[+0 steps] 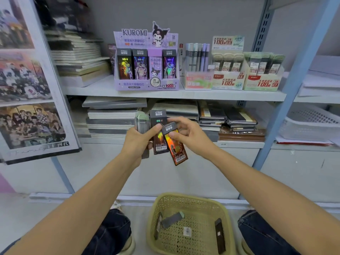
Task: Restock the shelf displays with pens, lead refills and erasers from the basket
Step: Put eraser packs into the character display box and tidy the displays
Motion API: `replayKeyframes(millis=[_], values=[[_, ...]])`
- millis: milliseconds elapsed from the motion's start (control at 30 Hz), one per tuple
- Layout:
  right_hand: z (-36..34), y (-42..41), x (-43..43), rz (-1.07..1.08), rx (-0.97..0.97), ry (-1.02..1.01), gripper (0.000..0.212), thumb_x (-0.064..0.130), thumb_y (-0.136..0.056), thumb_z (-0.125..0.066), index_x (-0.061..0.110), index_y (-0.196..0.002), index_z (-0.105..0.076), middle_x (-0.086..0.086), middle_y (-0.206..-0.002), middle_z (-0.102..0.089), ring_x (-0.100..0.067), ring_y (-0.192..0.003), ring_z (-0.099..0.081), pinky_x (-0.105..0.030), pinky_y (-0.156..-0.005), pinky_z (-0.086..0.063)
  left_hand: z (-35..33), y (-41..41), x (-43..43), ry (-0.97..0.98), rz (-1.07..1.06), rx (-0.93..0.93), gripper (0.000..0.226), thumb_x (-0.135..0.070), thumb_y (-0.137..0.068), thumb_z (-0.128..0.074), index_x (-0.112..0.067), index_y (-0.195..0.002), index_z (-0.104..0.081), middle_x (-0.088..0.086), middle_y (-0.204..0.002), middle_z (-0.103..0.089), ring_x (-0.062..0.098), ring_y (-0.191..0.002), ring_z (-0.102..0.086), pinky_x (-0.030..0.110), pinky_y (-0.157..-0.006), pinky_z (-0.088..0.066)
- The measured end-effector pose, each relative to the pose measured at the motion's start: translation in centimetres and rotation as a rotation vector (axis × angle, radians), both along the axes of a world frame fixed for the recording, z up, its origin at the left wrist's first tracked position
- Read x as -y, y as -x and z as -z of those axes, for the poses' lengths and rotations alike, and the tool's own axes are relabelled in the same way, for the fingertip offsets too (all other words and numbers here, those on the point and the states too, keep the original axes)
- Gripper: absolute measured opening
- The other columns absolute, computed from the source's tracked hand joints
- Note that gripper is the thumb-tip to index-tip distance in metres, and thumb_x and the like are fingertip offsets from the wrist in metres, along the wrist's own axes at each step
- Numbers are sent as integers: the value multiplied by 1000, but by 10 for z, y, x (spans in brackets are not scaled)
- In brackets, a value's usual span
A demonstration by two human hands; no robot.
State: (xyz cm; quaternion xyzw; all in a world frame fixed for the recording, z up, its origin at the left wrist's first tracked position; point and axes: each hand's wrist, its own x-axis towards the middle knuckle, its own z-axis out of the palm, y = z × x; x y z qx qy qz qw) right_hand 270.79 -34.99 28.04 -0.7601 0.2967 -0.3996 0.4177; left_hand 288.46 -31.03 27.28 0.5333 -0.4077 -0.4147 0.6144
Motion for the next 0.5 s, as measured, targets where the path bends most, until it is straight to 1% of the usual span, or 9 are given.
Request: replayKeyframes(millis=[67, 100, 167, 233, 333, 400, 433, 500], values=[[-18, -5, 9, 40, 13, 46, 27, 13, -91, -65, 17, -116, -56, -7, -107, -69, -19, -94, -70, -31, -75, -60, -18, -9, 6, 64, -10, 26, 22, -26, -79, -80, -16, -70, -63, 0, -55, -61, 9, -40, -43, 19, -39, -37], [-27, -9, 14, 65, 26, 74, 24, 15, -91, -66, 16, -112, -56, -9, -105, -70, -20, -93, -70, -32, -76, -60, -28, -14, 9, 94, -22, 37, 22, -24, -79, -80, -16, -69, -62, -1, -54, -62, 8, -38, -44, 17, -38, -37], [-45, -17, 25, 117, 64, 117, 19, 17, -90, -67, 18, -104, -56, -10, -103, -71, -22, -92, -70, -33, -78, -59, -47, -25, 15, 132, -65, 45, 21, -22, -79, -80, -14, -72, -61, -3, -53, -63, 7, -36, -44, 16, -37, -38], [-66, -25, 37, 149, 105, 142, 18, 15, -89, -68, 21, -98, -54, -10, -103, -71, -22, -92, -68, -36, -80, -57, -66, -37, 19, 180, -112, 34, 20, -20, -80, -79, -14, -75, -61, -6, -51, -63, 5, -34, -44, 15, -36, -37], [-101, -37, 53, 181, 160, 207, 21, 9, -90, -66, 22, -93, -50, -9, -102, -71, -23, -93, -67, -34, -76, -58, -87, -59, 25, 223, -178, 42, 21, -22, -78, -81, -13, -77, -62, -3, -58, -65, 5, -37, -51, 16, -39, -40], [-125, -44, 61, 213, 201, 260, 23, 8, -90, -65, 24, -91, -48, -8, -101, -70, -21, -92, -68, -29, -71, -59, -98, -74, 28, 230, -214, 33, 26, -24, -75, -83, -8, -85, -64, 2, -64, -70, 7, -43, -61, 22, -43, -46], [-136, -47, 66, 237, 208, 300, 23, 8, -90, -64, 24, -92, -47, -6, -100, -69, -19, -92, -68, -29, -71, -59, -101, -81, 31, 228, -236, 46, 33, -26, -74, -83, -4, -91, -65, 5, -68, -72, 9, -45, -63, 26, -46, -48], [-157, -50, 76, 289, 216, 381, 21, 7, -91, -63, 20, -97, -47, -1, -96, -68, -14, -88, -68, -34, -77, -59, -107, -94, 37, 211, -263, 67, 47, -30, -74, -83, 1, -104, -65, 12, -80, -74, 12, -49, -66, 29, -50, -48]])
